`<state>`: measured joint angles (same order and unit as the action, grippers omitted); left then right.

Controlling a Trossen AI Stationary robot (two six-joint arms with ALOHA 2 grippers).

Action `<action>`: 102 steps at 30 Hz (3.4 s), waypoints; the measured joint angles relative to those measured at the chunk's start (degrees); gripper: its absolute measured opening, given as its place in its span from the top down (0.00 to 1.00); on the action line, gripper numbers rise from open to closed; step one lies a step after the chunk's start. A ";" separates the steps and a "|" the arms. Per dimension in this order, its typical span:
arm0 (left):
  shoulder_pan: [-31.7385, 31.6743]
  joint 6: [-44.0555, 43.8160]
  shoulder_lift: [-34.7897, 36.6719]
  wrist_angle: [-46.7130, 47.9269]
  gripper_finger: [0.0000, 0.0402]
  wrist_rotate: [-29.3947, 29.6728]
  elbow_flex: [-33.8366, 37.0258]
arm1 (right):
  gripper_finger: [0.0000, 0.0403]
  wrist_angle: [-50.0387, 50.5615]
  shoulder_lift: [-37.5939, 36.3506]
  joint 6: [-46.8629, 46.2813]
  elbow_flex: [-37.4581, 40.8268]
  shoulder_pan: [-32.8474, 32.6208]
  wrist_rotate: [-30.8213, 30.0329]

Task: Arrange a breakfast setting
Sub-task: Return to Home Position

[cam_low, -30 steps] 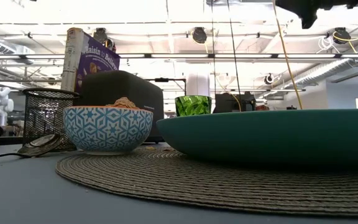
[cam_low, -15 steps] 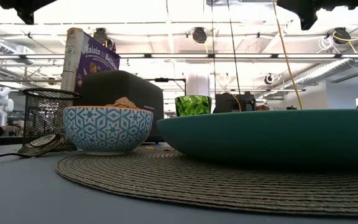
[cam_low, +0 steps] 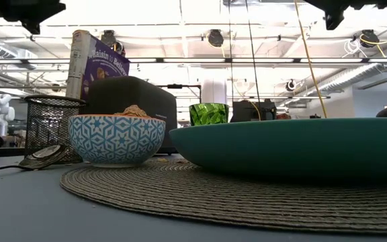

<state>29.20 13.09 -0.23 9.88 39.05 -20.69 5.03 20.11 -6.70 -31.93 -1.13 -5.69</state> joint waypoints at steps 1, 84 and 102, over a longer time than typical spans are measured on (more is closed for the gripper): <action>0.01 0.84 -0.02 -1.13 0.64 -0.02 0.90 | 0.62 -0.03 -0.03 0.22 0.00 0.00 0.00; -16.38 -7.00 -0.02 -13.97 0.64 -2.10 20.09 | 1.00 -16.11 -17.61 8.87 30.54 0.02 -0.17; -16.36 -7.42 -0.02 -13.79 0.64 -8.05 20.06 | 1.00 -6.33 -18.76 8.92 30.61 0.02 -0.07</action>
<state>12.84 5.67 -0.25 -3.92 31.00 -0.62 -1.30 1.34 2.22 -1.32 -1.10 -5.76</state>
